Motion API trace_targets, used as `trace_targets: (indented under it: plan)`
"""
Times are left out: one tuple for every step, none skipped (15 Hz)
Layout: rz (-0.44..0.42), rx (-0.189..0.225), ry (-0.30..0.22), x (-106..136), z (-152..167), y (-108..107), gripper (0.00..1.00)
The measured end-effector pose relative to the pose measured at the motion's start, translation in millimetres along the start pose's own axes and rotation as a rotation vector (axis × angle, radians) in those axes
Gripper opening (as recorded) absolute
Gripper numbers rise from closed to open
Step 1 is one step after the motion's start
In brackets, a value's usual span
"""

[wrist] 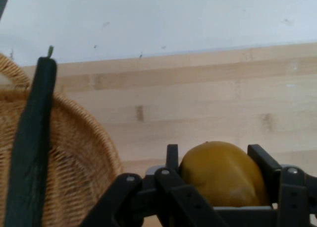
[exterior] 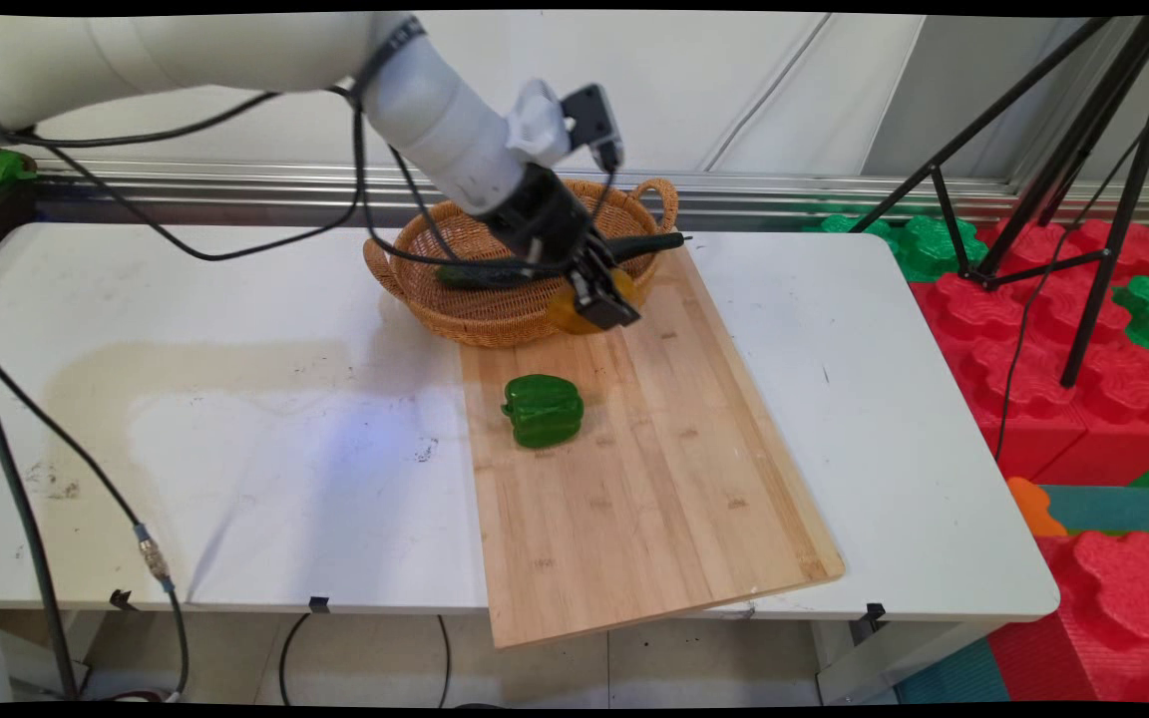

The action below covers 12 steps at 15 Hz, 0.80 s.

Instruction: Place the picked object in the vegetable basket

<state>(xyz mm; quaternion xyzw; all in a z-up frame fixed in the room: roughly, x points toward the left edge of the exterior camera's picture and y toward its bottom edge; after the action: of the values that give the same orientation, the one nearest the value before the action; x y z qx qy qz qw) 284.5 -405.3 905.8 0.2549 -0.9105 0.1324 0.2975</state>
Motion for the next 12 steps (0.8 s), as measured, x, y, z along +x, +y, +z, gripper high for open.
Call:
trace_targets:
  plan:
    - [0.002,0.002,0.002,-3.9,-8.0,-3.3,0.0]
    - [0.002,0.005,0.004,-8.8,-17.1,-7.5,0.0]
    - [0.001,0.008,0.004,-12.3,-23.1,-10.8,0.0]
    - [-0.002,0.011,0.005,-16.3,-29.6,-14.8,0.0]
    - [-0.005,0.015,0.005,-19.2,-33.7,-17.7,0.0]
    - [-0.009,0.02,0.004,-23.4,-39.1,-22.1,0.0]
    - [-0.015,0.027,0.002,-28.9,-44.6,-27.7,0.0]
    - [-0.019,0.033,-0.001,-32.6,-47.9,-31.8,0.0]
    - [-0.02,0.039,-0.005,-36.3,-50.3,-36.3,0.0]
    - [-0.022,0.046,-0.01,-40.3,-52.0,-40.8,0.0]
    - [-0.024,0.053,-0.016,-44.3,-52.4,-45.9,0.0]
    - [-0.028,0.062,-0.024,-49.8,-52.1,-53.1,0.0]
